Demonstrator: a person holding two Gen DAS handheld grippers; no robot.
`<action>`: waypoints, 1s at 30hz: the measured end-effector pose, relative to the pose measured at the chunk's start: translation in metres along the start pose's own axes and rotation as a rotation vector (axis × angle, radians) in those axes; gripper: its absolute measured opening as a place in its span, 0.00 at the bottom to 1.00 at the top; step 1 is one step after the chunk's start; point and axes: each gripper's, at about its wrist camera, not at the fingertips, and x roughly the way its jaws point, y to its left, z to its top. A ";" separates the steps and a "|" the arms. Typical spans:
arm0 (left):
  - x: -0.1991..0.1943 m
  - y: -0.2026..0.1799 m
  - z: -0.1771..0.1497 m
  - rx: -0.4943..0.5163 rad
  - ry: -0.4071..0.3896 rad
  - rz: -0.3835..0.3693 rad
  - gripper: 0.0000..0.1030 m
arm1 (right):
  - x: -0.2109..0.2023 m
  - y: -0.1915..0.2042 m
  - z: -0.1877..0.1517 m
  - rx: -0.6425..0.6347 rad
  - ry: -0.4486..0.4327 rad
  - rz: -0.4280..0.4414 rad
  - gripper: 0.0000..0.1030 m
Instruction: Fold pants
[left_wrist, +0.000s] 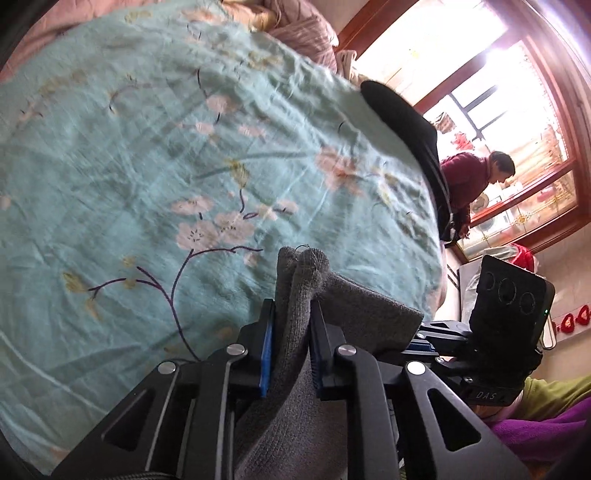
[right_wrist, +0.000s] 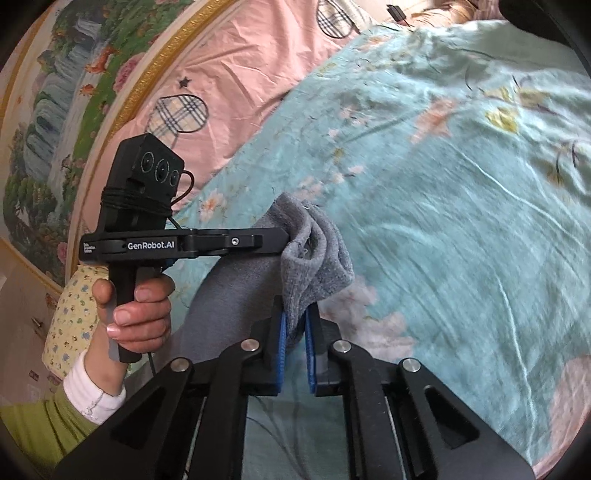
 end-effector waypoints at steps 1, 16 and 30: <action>-0.004 -0.002 -0.001 -0.002 -0.018 -0.009 0.15 | -0.001 0.003 0.001 -0.006 -0.005 0.009 0.10; -0.105 -0.027 -0.056 -0.015 -0.268 0.012 0.15 | -0.020 0.085 0.001 -0.205 -0.026 0.199 0.09; -0.146 0.003 -0.143 -0.151 -0.378 0.067 0.15 | 0.019 0.140 -0.032 -0.345 0.126 0.294 0.09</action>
